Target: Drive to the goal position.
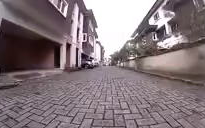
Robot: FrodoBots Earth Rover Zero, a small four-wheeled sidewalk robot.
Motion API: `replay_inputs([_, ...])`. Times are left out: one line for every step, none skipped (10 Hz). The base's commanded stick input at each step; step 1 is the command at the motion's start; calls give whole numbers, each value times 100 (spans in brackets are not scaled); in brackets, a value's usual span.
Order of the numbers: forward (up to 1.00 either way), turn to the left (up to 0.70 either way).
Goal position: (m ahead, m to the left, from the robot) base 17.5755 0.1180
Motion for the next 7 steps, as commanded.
replay_inputs([50, 0])
replay_inputs([50, 0])
replay_inputs([50, 0])
replay_inputs([50, 0])
replay_inputs([50, 0])
replay_inputs([50, 0])
replay_inputs([50, 0])
